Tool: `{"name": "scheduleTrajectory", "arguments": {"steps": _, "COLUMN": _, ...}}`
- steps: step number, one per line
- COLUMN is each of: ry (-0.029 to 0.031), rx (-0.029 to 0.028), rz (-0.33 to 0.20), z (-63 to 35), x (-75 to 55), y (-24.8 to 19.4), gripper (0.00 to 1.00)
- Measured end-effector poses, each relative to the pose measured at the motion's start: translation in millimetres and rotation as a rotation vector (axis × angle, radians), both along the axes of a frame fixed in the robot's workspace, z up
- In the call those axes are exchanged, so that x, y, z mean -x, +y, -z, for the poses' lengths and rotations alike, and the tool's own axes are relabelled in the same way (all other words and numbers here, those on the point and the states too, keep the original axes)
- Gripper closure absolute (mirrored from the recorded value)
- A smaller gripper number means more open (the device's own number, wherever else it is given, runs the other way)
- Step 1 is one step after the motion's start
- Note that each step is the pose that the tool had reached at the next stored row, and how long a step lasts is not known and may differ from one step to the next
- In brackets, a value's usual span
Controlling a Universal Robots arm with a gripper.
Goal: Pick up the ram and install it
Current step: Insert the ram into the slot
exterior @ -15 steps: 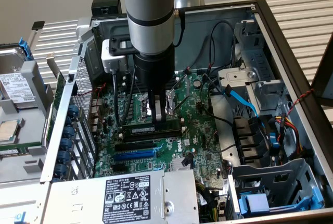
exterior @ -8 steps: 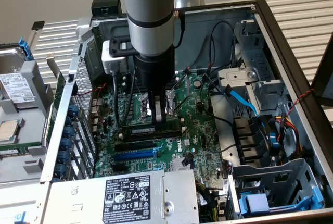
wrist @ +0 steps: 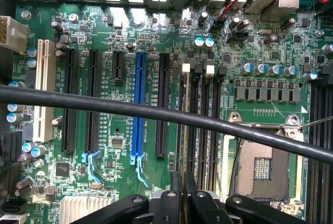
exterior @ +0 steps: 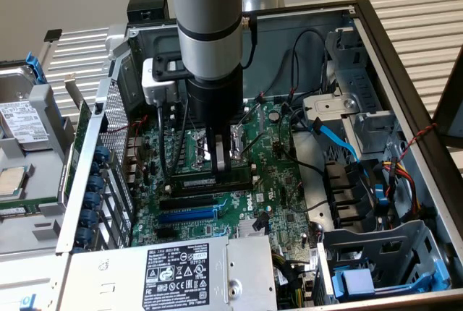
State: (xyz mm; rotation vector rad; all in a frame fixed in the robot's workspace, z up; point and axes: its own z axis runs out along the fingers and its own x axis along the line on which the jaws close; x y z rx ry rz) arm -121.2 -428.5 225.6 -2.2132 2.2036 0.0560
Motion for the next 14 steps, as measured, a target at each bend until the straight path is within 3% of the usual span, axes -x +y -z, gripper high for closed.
{"name": "scheduleTrajectory", "arguments": {"steps": 6, "ry": -0.0001, "rx": -0.0001, "rz": 0.000, "z": 0.2, "x": 0.0, "y": 0.0, "gripper": 0.87}}
{"name": "scheduleTrajectory", "arguments": {"steps": 8, "ry": -0.0001, "rx": -0.0001, "rz": 0.000, "z": 0.2, "x": 0.0, "y": 0.0, "gripper": 0.85}}
{"name": "scheduleTrajectory", "arguments": {"steps": 9, "ry": 0.0000, "rx": -0.0002, "rz": 0.000, "z": 0.3, "x": 0.0, "y": 0.0, "gripper": 0.78}}
{"name": "scheduleTrajectory", "arguments": {"steps": 14, "ry": 0.0000, "rx": -0.0001, "rz": 0.000, "z": 0.2, "x": 0.0, "y": 0.0, "gripper": 0.78}}
